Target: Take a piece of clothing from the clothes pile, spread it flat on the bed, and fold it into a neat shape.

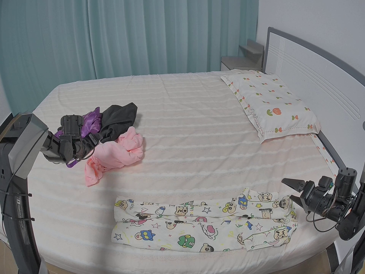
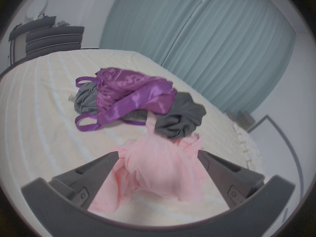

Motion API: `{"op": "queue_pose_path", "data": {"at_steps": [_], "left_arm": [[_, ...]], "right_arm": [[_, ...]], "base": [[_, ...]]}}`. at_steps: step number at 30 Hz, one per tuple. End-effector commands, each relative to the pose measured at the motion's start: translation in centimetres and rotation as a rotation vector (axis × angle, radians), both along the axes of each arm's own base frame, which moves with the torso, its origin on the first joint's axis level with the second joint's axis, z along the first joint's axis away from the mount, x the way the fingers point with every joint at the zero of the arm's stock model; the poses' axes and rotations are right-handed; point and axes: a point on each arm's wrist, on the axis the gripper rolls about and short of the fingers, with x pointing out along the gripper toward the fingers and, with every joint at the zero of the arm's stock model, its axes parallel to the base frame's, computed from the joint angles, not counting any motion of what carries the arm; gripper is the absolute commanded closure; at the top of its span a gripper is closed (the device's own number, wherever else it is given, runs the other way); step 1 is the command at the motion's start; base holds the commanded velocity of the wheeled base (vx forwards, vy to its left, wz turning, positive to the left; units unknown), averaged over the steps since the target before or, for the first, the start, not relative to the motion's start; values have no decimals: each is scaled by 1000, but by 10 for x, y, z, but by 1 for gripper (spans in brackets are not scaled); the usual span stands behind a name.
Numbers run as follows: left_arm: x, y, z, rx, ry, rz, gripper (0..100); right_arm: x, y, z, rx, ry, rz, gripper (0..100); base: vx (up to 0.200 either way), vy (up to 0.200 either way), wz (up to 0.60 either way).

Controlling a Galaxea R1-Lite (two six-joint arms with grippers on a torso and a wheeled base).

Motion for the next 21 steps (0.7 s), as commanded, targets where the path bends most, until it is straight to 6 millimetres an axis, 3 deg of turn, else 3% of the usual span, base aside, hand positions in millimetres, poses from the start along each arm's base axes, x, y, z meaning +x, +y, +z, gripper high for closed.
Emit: {"op": "queue_pose_path", "data": {"at_steps": [1, 2, 5, 8, 11, 16, 21], "left_arm": [[-26, 9, -15, 49, 131, -58, 0], [-43, 7, -10, 17, 143, -143, 0], [-61, 1, 7, -56, 128, -210, 0], [-98, -23, 25, -124, 140, -324, 0], [-116, -41, 30, -154, 150, -407, 0], [-120, -60, 20, -161, 195, -465, 0], [-112, -70, -21, -164, 303, -480, 0]], "right_arm": [[-3, 0, 0, -1, 1, 0, 0], [-3, 0, 0, -1, 1, 0, 0], [-3, 0, 0, -1, 1, 0, 0], [-3, 0, 0, -1, -2, 0, 0], [-3, 0, 0, -1, -2, 0, 0], [-4, 0, 0, -1, -3, 0, 0], [-4, 0, 1, -3, -7, -1, 0]], "base": [[0, 0, 0], [0, 0, 0], [0, 0, 0], [0, 0, 0], [0, 0, 0], [0, 0, 0], [0, 0, 0]]}}
